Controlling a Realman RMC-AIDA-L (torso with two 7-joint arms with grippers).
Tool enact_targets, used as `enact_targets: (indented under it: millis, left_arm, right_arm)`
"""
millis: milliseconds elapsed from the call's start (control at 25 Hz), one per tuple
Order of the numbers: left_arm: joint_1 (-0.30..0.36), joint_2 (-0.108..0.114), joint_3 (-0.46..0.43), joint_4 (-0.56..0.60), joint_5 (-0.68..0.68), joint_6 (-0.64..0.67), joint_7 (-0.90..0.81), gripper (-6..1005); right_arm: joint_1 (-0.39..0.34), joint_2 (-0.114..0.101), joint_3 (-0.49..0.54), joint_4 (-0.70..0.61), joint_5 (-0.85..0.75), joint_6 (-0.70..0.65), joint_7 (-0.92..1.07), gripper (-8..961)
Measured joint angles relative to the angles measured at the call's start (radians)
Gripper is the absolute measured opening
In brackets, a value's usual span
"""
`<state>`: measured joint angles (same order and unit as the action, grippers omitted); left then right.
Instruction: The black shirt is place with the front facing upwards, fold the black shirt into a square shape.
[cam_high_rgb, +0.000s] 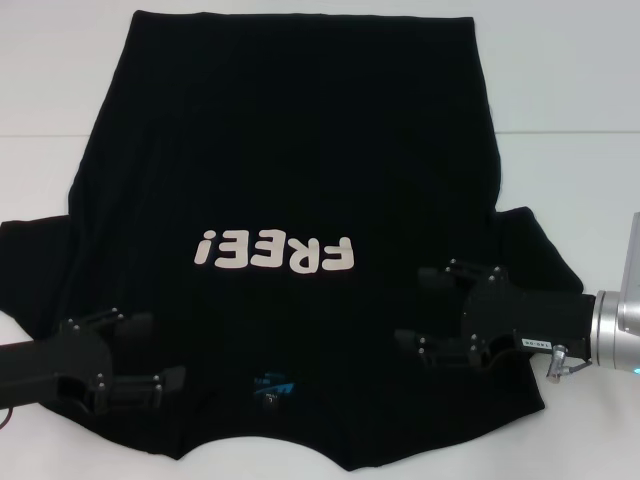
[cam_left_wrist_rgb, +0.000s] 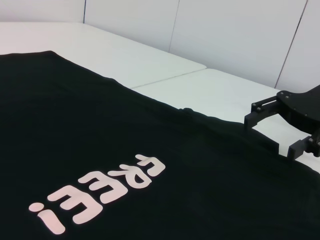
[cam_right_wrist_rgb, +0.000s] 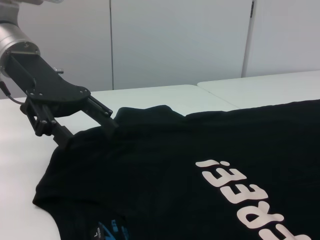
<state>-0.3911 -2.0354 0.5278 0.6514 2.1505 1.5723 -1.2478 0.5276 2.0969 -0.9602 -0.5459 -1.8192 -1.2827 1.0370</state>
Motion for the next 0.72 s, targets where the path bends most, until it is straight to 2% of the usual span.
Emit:
enact_targets:
  millis: [560,680,720]
  left_arm:
    - [0.000,0.001,-0.003,-0.003,-0.001,0.000,-0.013,935]
    - [-0.006,0.006,-0.025,-0.002,-0.005,0.000,-0.121,933]
    - [-0.014,0.013,-0.036,-0.001,-0.006,0.000,-0.205,932]
  right_arm:
    - [0.000,0.000,-0.001,0.000,0.000,0.000,0.000,890]
    - [0.000,0.000,0.000,0.000,0.000,0.000,0.000,890]
    - [0.000,0.000,0.000,0.000,0.000,0.000,0.001,890]
